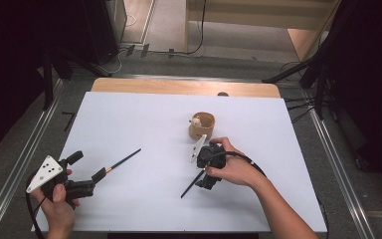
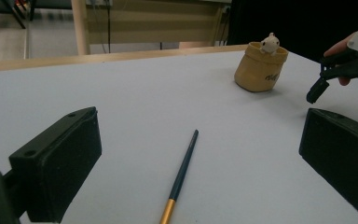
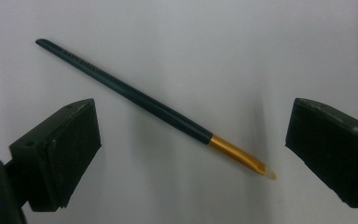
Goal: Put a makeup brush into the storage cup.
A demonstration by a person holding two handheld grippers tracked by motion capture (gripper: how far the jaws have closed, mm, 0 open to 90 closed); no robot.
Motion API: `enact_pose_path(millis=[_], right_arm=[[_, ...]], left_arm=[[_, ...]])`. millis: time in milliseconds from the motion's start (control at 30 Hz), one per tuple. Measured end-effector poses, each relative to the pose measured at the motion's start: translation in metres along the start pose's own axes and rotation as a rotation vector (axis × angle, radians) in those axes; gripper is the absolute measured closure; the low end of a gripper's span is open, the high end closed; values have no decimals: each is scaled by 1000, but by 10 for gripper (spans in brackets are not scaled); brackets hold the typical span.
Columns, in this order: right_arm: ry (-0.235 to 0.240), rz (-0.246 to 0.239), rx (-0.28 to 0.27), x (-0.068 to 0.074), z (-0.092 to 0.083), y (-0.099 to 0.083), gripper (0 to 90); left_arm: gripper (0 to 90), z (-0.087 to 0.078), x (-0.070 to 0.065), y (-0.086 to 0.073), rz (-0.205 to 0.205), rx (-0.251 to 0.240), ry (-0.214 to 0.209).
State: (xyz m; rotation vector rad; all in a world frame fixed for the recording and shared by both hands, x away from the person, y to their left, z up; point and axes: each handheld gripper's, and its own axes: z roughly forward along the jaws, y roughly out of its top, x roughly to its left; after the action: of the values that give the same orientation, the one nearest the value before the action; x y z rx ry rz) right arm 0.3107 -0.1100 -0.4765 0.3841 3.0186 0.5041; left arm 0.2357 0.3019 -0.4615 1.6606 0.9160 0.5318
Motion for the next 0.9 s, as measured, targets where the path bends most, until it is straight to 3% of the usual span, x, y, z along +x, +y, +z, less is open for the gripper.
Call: enact_pose_path(millis=[167,333,433,533,667,767,900], right_arm=[[15,-22,19,1,2,2,144],[7,-57,82,4,8,5,186],[-1,-45,95,6,9,6,205],[33,-35,89,6,10,7,189],[21,-66,88,6,12,6,233],[17,-57,97,5,8,6,402],[23,-56,97,1,4,5,736]], left_arm=[[0,0,-1,0,4,-2,4],[0,-1,-2,0,4,3,-1],[0,-1,-1,0,3,3,1],[0,-1,-1,0,5,5,4],[0,-1,-1,0,4,5,5],[0,-1,-2,-1,5,7,5],[0,0,-2,-1,2,6,1]])
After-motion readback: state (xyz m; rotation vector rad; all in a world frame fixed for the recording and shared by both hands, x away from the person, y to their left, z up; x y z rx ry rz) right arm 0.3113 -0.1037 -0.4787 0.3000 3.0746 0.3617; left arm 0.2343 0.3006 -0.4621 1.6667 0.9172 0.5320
